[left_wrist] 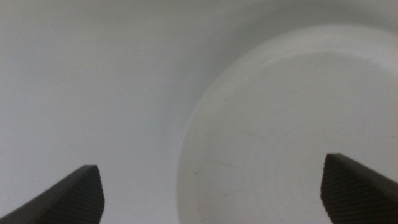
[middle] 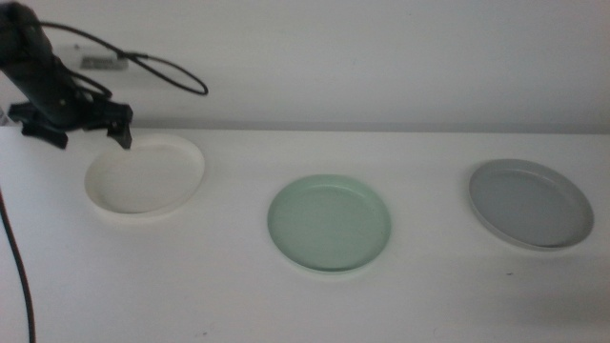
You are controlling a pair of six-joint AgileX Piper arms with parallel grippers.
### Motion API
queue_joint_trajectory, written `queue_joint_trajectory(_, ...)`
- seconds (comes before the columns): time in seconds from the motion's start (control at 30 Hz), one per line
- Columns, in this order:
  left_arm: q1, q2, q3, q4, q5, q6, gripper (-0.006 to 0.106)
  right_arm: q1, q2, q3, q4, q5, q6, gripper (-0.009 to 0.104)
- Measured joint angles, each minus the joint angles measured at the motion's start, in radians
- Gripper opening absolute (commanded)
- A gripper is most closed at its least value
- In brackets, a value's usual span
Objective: Stack the three bowls on top of each other.
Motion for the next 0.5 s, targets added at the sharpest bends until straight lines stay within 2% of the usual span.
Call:
queue_joint_trajectory(0.23, 0.001, 0.072, 0.002, 0.028, -0.008, 0.002, 0.093, 0.0, 0.0, 0.0, 0.0, 0.0, 0.0, 0.093)
queue_joint_trajectory(0.33, 0.001, 0.094, 0.002, 0.034, -0.012, 0.002, 0.087, 0.0, 0.0, 0.0, 0.0, 0.0, 0.0, 0.093)
queue_joint_trajectory(0.4, 0.001, 0.103, 0.002, 0.03, -0.01, 0.002, 0.074, 0.0, 0.0, 0.0, 0.0, 0.0, 0.0, 0.093)
queue_joint_trajectory(0.47, 0.001, 0.105, 0.002, 0.023, -0.001, 0.002, 0.052, 0.0, 0.0, 0.0, 0.0, 0.0, 0.0, 0.093)
queue_joint_trajectory(0.5, 0.001, 0.105, 0.002, 0.021, 0.006, 0.002, 0.037, 0.0, 0.0, 0.0, 0.0, 0.0, 0.0, 0.093)
